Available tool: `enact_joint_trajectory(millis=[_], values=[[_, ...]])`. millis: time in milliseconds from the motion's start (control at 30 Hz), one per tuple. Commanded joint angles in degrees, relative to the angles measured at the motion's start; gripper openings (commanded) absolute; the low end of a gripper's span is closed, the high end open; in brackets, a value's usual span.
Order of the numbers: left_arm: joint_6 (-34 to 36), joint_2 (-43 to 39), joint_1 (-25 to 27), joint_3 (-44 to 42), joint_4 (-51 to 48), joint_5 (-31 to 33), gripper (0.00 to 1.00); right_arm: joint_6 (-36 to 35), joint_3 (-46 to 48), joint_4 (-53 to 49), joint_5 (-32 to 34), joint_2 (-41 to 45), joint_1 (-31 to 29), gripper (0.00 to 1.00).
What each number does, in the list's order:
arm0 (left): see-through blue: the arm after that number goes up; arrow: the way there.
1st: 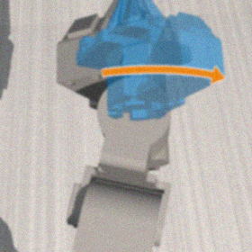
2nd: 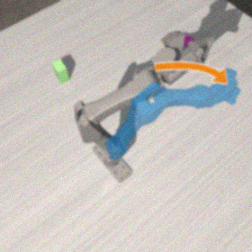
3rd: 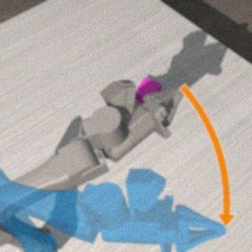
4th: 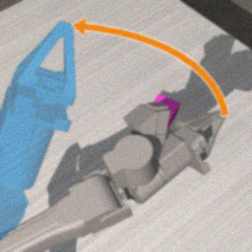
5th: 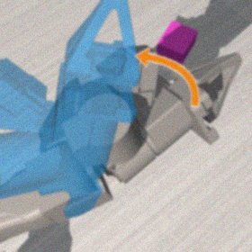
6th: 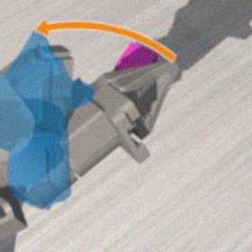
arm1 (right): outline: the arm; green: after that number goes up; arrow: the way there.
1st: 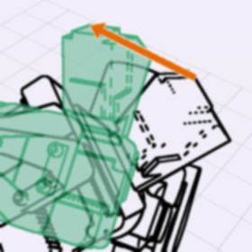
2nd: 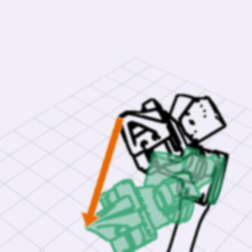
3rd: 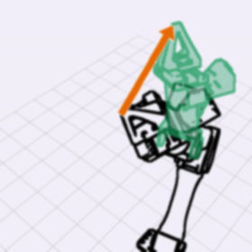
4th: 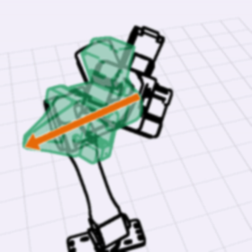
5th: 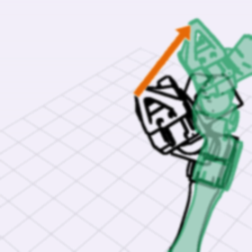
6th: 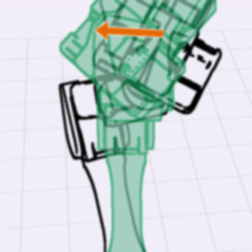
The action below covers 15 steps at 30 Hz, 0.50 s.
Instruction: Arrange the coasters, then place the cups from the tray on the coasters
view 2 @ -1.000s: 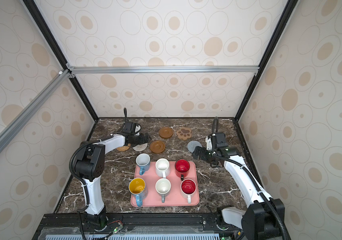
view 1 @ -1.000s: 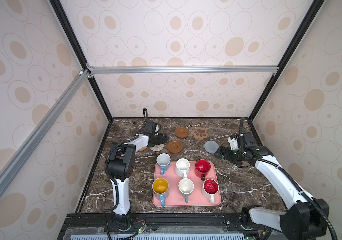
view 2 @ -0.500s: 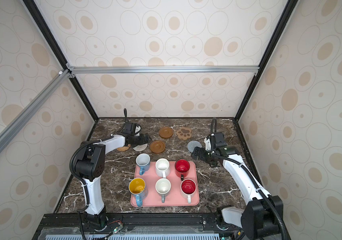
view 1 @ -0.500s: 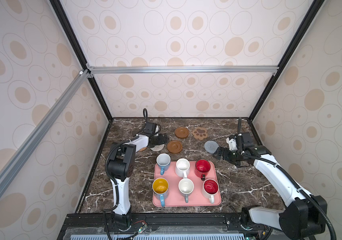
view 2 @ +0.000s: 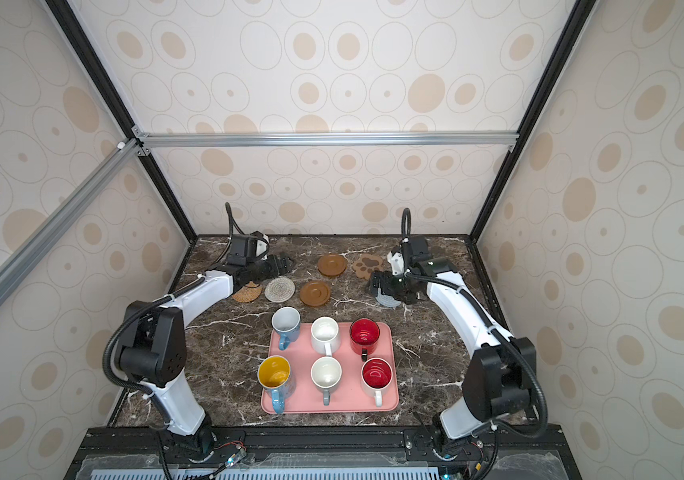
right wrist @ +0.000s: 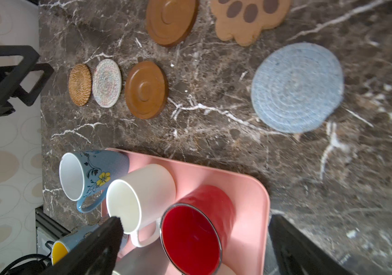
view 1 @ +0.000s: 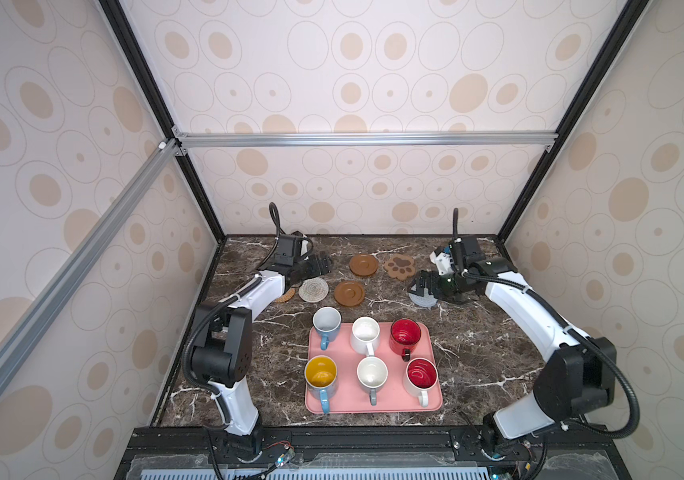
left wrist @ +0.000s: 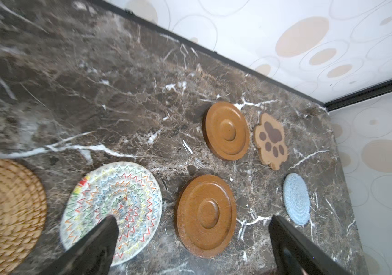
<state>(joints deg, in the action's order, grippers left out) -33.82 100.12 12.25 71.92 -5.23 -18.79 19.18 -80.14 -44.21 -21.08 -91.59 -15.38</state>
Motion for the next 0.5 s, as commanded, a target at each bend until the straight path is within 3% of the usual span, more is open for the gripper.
enact_joint_trajectory(millis=[0, 267, 467], values=[[-2.84, -4.16, -1.47, -4.77, 1.90, 1.30, 1.00, -3.35, -7.58, -3.37, -2.91, -7.01, -3.85, 1.00], [-5.69, -16.00, -3.96, -15.14, 3.28, 3.40, 1.00, -6.58, -27.76, -8.99, -7.21, -25.44, -10.42, 1.00], [-7.87, -20.42, -4.77, -21.04, 5.26, 3.94, 1.00, -6.90, -40.71, -13.10, -11.54, -37.26, -14.17, 1.00]])
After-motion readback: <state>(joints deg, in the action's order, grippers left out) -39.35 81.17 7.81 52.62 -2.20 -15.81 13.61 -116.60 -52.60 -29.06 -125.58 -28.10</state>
